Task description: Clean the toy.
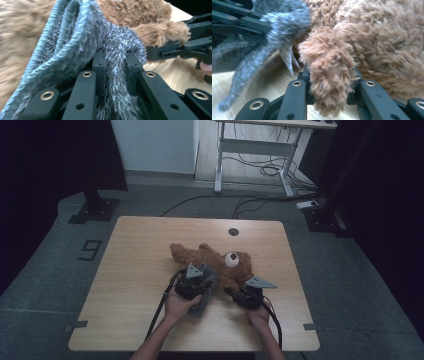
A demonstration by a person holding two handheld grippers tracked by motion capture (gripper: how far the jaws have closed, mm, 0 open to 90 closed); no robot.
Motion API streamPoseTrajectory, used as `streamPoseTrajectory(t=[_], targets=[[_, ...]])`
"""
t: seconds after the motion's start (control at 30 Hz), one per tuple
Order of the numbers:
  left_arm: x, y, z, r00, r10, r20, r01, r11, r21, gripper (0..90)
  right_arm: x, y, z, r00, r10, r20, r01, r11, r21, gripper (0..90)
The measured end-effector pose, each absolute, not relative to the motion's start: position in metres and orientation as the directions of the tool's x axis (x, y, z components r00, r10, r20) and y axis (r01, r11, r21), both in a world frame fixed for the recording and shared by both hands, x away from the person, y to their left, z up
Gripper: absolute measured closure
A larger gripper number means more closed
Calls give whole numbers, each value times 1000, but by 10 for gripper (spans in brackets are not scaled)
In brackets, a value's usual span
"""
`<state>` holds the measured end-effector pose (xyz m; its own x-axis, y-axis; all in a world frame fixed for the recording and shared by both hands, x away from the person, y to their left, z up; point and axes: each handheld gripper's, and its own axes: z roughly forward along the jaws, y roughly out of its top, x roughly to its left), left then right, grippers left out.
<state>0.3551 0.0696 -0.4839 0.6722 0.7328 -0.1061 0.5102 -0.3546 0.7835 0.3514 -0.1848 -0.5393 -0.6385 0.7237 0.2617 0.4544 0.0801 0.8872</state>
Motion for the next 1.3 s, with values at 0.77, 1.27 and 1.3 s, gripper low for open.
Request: streamPoseTrajectory(t=[0.77,1.27,1.3], targets=[[342,88,-446,683,718,-133,462,-284,840,736,353,-187,-541,-662,693,283,465,84,882,697],[366,28,-483,691,716,-97,508,-386,770,735,352,-188,-543,-670,685,288,470,91,878,699],[366,33,-484,688,719,-101,512,-382,769,736,352,-188,-543,-670,684,290,471,90,878,699]])
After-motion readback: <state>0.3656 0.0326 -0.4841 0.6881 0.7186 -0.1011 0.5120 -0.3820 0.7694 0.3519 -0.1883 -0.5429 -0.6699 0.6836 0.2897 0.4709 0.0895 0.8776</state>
